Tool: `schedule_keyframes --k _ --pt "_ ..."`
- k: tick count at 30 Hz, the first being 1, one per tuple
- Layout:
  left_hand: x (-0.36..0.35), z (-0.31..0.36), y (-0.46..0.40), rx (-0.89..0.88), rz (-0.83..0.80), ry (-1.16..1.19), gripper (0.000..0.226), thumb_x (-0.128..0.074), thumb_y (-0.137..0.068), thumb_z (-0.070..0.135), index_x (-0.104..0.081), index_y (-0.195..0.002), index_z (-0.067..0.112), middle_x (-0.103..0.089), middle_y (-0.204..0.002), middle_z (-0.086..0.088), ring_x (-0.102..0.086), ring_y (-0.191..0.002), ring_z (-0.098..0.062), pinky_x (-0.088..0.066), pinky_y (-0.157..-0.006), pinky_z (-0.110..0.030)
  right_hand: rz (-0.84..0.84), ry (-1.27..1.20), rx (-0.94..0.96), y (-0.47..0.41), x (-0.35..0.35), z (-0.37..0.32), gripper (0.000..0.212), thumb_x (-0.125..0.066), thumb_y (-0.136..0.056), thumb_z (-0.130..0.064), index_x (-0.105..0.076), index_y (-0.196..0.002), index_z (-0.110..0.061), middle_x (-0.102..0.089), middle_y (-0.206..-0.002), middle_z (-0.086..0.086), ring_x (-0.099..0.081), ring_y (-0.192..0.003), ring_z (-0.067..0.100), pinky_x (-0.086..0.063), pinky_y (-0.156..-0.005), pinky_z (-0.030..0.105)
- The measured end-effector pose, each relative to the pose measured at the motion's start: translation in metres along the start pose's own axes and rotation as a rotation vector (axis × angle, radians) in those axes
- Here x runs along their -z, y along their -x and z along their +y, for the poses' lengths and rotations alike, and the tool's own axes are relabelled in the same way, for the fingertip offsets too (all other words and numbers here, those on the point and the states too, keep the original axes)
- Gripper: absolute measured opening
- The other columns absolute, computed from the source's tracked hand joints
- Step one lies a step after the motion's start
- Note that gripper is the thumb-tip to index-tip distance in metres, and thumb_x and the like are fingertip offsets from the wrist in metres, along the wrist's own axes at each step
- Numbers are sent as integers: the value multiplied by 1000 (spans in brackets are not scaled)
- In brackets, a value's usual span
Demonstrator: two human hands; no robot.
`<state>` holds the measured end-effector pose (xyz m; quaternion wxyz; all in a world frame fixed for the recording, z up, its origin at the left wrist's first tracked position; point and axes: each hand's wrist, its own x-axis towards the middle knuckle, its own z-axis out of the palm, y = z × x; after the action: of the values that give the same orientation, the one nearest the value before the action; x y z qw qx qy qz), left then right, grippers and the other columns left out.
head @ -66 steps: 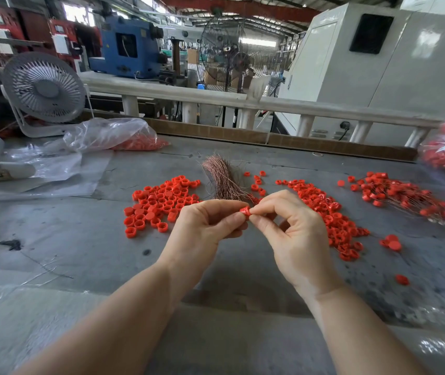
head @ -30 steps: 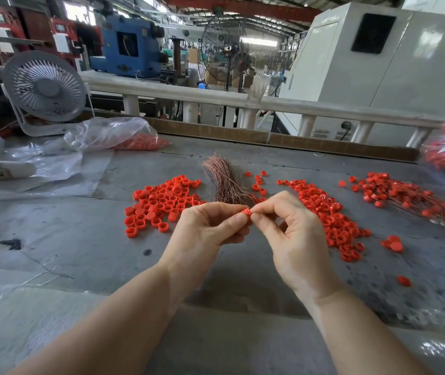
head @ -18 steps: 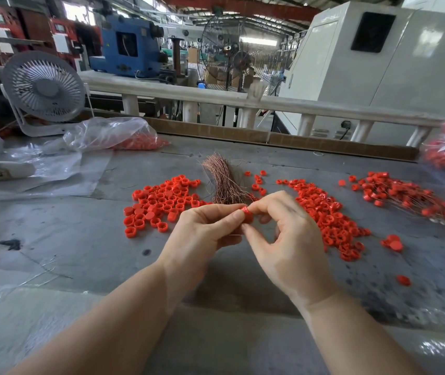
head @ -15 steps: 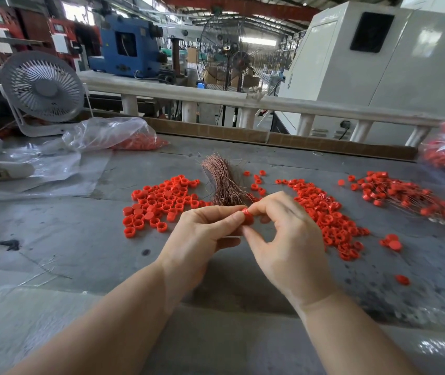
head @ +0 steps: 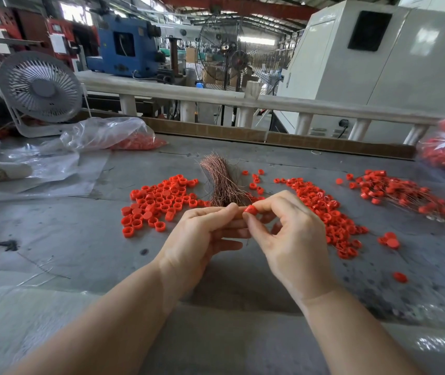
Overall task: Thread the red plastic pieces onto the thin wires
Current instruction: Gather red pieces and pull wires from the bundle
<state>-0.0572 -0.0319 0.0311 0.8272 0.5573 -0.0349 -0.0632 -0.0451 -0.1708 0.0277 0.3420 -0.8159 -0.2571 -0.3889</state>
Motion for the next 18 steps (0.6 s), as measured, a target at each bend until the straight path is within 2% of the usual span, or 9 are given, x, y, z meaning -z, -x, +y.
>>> schedule_keyframes --k 12,18 --pt "-4 1 3 -12 -18 -32 32 -60 -67 30 -74 -83 6 -72 -78 -10 -69 -70 -15 -53 -59 -21 3 -5 26 0 0 1 13 -67 -75 -12 -61 -67 -5 -55 -66 4 -52 -55 20 -47 -48 36" --pt "-3 0 2 -42 -19 -41 30 -59 -68 27 -75 -86 9 -72 -83 -8 -68 -76 -15 -53 -62 -21 -1 -2 53 0 0 1 11 -66 -78 -11 -63 -70 -4 -55 -70 4 -52 -57 18 -48 -50 35"
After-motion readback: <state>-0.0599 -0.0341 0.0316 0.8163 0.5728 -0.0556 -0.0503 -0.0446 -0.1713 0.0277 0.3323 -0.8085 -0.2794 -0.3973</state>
